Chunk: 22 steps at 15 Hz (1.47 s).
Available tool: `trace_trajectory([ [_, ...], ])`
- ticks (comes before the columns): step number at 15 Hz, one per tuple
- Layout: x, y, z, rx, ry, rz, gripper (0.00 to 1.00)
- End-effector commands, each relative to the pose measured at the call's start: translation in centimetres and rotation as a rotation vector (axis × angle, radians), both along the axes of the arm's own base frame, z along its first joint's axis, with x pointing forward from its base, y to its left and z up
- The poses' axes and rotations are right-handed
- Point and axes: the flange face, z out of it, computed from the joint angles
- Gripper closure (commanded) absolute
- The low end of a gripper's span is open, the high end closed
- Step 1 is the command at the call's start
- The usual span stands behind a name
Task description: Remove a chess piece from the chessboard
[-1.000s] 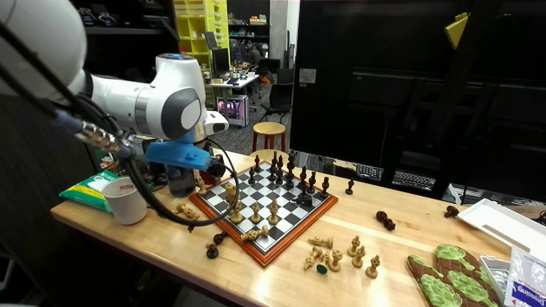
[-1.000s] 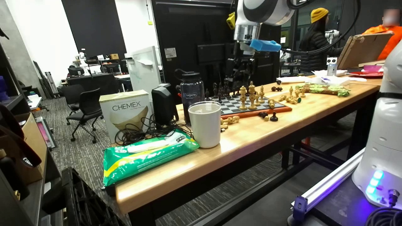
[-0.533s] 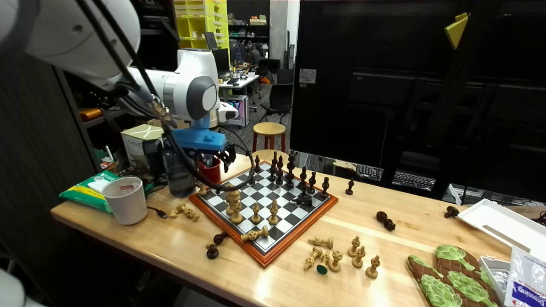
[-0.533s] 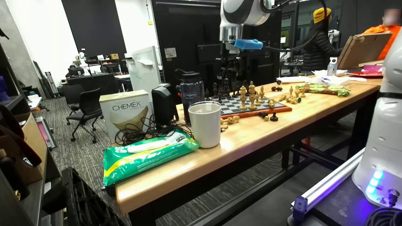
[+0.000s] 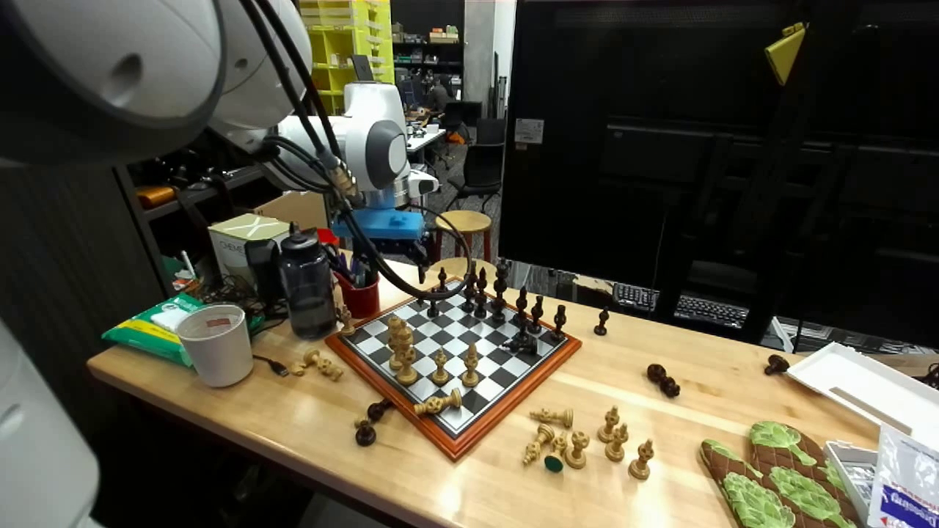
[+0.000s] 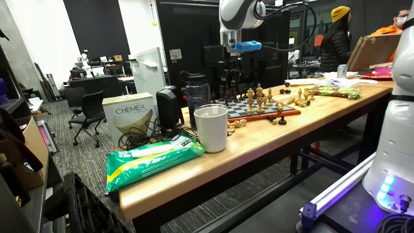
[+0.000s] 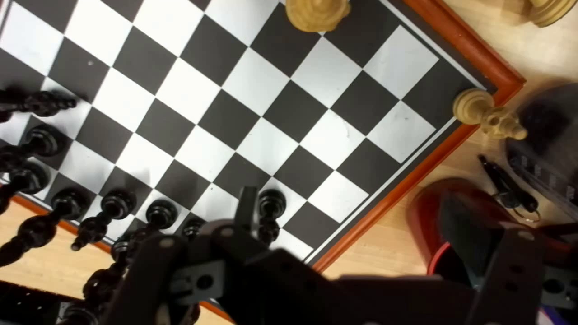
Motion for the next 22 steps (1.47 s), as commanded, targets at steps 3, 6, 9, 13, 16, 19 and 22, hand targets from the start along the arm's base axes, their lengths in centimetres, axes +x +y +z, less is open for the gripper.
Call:
trace_trajectory([
  [3, 0.3, -4.4, 3.5, -0.025, -0.012, -0.076, 0.00],
  [6, -0.6, -8.0, 5.6, -0.023, -0.030, -0.145, 0.00],
  [9, 0.3, -8.8, 5.4, -0.012, -0.037, -0.158, 0.00],
  [13, -0.4, -10.6, 7.2, -0.009, -0.057, -0.188, 0.00],
  [16, -0.5, -10.3, 7.0, -0.010, -0.053, -0.183, 0.00],
  [19, 0.2, -11.7, 6.8, -0.012, -0.035, -0.224, 0.00],
  [22, 0.9, -14.3, 5.9, 0.004, 0.005, -0.311, 0.00],
])
